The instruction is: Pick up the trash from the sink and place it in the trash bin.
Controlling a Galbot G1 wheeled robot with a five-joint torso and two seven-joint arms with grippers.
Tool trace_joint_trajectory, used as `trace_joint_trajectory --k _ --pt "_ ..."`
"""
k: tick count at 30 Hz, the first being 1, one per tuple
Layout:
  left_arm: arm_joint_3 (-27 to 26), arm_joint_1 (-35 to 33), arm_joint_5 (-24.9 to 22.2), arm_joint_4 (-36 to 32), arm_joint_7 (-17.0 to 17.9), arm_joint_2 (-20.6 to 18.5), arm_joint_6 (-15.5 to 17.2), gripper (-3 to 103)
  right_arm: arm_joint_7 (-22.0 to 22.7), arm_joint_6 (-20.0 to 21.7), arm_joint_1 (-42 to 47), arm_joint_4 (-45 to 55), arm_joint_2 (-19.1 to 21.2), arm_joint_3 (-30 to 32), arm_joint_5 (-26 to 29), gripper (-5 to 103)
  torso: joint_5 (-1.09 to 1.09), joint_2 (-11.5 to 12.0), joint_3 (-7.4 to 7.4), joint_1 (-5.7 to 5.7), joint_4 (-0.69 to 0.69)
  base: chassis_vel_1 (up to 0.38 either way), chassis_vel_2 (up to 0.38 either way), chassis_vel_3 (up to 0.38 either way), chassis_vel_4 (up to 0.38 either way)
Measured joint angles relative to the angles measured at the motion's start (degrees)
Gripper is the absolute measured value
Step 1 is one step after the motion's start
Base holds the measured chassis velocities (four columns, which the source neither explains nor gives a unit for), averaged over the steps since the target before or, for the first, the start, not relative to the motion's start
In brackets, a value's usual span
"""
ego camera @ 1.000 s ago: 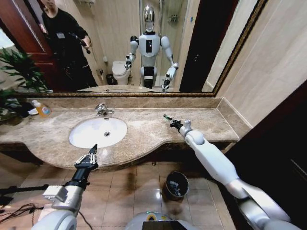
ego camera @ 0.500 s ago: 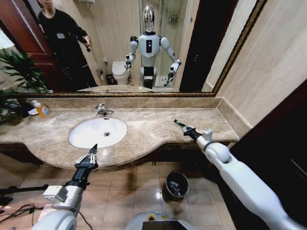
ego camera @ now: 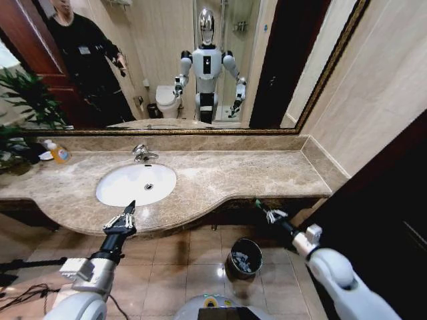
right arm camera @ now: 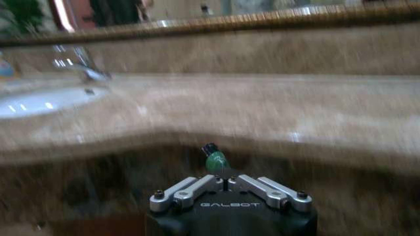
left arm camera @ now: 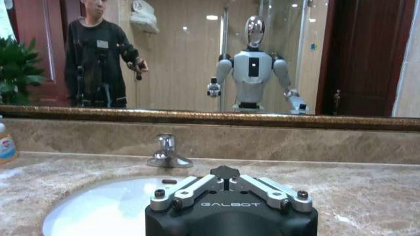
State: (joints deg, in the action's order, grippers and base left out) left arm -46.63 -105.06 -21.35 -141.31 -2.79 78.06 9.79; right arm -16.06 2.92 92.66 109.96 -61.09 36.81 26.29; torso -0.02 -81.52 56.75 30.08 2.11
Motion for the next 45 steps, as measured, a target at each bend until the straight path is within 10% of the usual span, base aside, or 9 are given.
trace_joint_trajectory --k 45 --pt "0.0 0.0 0.0 0.0 0.0 0.0 0.0 0 6.1 -16.2 -26.9 -61.1 -14.8 -13.0 -17.2 -1 0.02 0.0 0.01 0.01 0.0 0.0 0.0 0.0 0.0"
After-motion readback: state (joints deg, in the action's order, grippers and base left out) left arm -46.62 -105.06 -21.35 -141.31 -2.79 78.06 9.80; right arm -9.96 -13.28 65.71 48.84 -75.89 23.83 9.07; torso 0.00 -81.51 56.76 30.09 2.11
